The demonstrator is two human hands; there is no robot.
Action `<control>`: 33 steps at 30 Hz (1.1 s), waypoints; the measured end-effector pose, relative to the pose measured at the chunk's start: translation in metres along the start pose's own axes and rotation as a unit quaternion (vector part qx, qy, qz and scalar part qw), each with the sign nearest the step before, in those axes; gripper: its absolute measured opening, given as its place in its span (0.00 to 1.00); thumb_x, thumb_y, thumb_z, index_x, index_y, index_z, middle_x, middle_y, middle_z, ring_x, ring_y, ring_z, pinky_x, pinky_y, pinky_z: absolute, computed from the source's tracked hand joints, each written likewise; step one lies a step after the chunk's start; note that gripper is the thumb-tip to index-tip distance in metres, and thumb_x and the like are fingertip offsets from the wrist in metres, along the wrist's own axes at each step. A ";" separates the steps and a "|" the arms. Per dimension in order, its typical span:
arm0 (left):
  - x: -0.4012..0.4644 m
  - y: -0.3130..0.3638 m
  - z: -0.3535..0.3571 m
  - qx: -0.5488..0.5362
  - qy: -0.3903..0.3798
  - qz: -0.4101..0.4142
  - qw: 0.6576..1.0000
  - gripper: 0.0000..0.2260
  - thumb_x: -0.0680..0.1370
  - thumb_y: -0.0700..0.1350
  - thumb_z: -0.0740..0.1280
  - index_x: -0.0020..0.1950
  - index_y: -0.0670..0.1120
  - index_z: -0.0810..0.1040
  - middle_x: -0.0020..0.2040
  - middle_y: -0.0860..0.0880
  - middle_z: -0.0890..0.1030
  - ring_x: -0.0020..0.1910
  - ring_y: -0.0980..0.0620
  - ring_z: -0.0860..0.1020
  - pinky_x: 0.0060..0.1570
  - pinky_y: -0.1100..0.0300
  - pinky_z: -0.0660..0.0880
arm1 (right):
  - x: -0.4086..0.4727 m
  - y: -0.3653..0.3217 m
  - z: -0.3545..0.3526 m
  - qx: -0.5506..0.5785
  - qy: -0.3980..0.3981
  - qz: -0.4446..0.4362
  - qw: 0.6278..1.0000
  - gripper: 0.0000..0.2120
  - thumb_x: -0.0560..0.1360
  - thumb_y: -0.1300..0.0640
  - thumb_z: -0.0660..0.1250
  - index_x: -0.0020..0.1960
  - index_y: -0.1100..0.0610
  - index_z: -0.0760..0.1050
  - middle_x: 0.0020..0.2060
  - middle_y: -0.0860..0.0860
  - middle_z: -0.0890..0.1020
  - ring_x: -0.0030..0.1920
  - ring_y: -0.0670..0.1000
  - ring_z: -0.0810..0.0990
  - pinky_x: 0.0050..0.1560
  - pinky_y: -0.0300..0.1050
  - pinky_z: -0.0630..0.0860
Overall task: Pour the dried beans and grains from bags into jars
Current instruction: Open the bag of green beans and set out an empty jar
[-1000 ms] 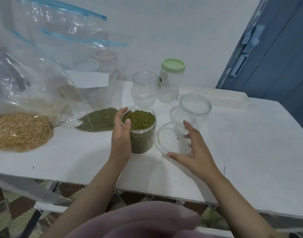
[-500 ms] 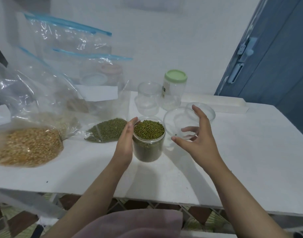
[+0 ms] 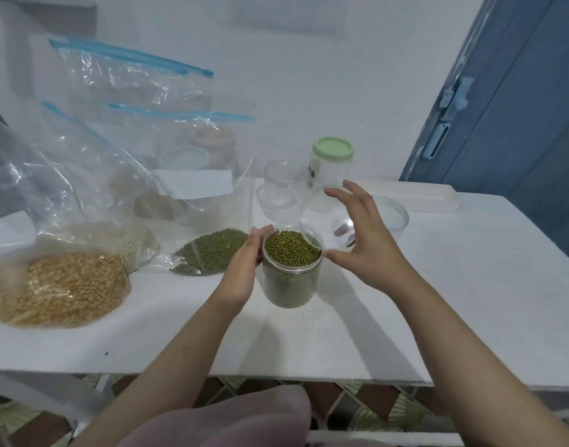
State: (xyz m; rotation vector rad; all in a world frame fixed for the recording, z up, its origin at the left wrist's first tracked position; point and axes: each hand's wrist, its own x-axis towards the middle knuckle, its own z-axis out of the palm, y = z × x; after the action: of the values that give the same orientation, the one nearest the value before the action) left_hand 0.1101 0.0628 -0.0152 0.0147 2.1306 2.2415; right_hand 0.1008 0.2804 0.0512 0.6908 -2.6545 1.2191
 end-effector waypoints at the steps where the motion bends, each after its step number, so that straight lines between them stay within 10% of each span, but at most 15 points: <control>1: 0.000 0.002 -0.001 0.001 -0.005 0.000 1.000 0.20 0.79 0.63 0.47 0.61 0.62 0.75 0.59 0.64 0.80 0.64 0.65 0.74 0.72 0.58 0.65 | 0.000 -0.001 0.001 -0.011 -0.003 -0.005 1.000 0.42 0.69 0.64 0.75 0.74 0.38 0.61 0.76 0.38 0.52 0.52 0.41 0.77 0.45 0.32 0.76; 16: 0.011 0.013 -0.013 0.052 0.004 0.006 0.999 0.14 0.83 0.49 0.62 0.68 0.53 0.75 0.62 0.55 0.80 0.65 0.53 0.76 0.59 0.61 0.71 | -0.002 -0.001 0.020 -0.155 0.007 -0.123 0.980 0.32 0.70 0.77 0.63 0.70 0.55 0.71 0.78 0.45 0.56 0.65 0.43 0.70 0.61 0.24 0.63; 20: 0.009 0.007 -0.013 0.053 -0.013 0.008 0.998 0.14 0.82 0.51 0.63 0.67 0.54 0.77 0.62 0.56 0.81 0.65 0.57 0.76 0.71 0.52 0.68 | -0.007 0.003 0.031 -0.109 0.015 -0.099 0.989 0.24 0.73 0.73 0.63 0.67 0.57 0.72 0.76 0.45 0.59 0.58 0.30 0.68 0.56 0.23 0.64; 26: -0.001 0.007 0.002 0.076 0.022 0.070 0.994 0.16 0.83 0.55 0.57 0.68 0.56 0.75 0.61 0.63 0.79 0.64 0.67 0.73 0.66 0.65 0.68 | -0.008 0.005 0.041 -0.071 0.064 -0.085 0.992 0.19 0.77 0.62 0.68 0.67 0.57 0.73 0.74 0.44 0.61 0.55 0.36 0.73 0.56 0.27 0.67; 33: -0.001 0.004 0.009 0.015 0.052 0.025 0.998 0.17 0.84 0.57 0.54 0.69 0.57 0.74 0.65 0.61 0.77 0.68 0.62 0.71 0.71 0.57 0.65 | -0.005 0.003 0.041 -0.028 0.185 -0.056 0.981 0.21 0.74 0.68 0.69 0.64 0.52 0.77 0.58 0.48 0.76 0.48 0.40 0.77 0.51 0.26 0.69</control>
State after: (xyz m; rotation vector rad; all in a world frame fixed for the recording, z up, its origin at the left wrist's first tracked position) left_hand 0.1113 0.0714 -0.0108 -0.0504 2.2398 2.2851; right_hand 0.1068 0.2531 0.0205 0.5346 -2.3036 1.1130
